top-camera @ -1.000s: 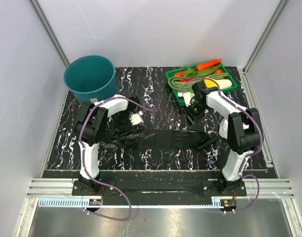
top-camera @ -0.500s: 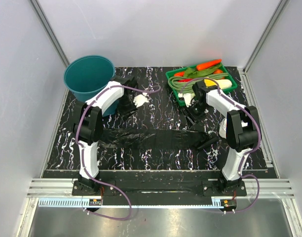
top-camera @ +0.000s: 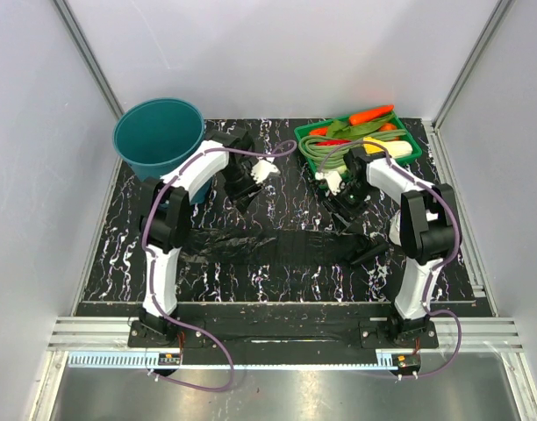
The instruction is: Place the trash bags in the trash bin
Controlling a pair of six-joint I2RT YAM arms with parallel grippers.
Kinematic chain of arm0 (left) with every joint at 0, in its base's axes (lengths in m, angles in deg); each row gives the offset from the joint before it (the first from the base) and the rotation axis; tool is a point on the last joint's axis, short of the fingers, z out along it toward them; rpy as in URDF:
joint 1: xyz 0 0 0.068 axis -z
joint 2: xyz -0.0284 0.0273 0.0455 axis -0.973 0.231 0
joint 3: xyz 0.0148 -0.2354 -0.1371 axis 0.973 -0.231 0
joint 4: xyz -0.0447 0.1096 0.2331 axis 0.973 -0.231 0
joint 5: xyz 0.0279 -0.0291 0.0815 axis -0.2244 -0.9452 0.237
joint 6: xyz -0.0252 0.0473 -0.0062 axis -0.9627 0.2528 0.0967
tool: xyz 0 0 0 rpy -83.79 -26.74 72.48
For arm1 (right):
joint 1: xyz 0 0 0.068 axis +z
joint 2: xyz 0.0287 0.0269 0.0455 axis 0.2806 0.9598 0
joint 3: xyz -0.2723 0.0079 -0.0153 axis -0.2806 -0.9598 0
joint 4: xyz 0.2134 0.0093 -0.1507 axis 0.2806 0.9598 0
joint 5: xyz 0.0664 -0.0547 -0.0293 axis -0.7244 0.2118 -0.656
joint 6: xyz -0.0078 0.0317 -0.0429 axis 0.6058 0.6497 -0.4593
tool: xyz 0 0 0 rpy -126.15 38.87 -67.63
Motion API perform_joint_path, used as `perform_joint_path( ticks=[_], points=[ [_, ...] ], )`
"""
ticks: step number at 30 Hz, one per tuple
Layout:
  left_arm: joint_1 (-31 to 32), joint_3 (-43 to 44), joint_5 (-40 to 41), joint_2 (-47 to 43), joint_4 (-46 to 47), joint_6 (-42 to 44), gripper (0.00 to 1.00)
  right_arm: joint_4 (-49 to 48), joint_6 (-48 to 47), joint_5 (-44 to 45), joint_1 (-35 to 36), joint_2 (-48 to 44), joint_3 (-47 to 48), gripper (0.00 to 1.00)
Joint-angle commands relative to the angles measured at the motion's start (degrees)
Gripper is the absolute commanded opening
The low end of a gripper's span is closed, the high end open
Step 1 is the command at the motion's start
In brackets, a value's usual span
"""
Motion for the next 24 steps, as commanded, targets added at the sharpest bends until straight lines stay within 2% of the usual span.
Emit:
perform_joint_path(
  ticks=[1, 12, 18, 24],
  points=[
    [1.58, 2.00, -4.53, 0.61, 2.82, -1.49, 0.47, 1.14, -5.66, -2.22, -0.22, 2.67, 3.24, 0.73],
    [3.08, 2.88, -4.79, 1.93, 4.76, -4.22, 0.48, 0.88, -9.97, -3.27, -0.22, 7.07, 3.77, 0.71],
    [3.17, 4.90, -4.44, 3.07, 4.94, -5.01, 0.47, -1.84, -7.87, -2.93, 0.30, 6.28, 1.67, 0.67],
    [3.26, 5.43, -4.26, 3.60, 5.29, -5.27, 0.47, -5.88, -6.90, 1.64, 2.50, 3.39, -3.43, 0.65]
  ],
)
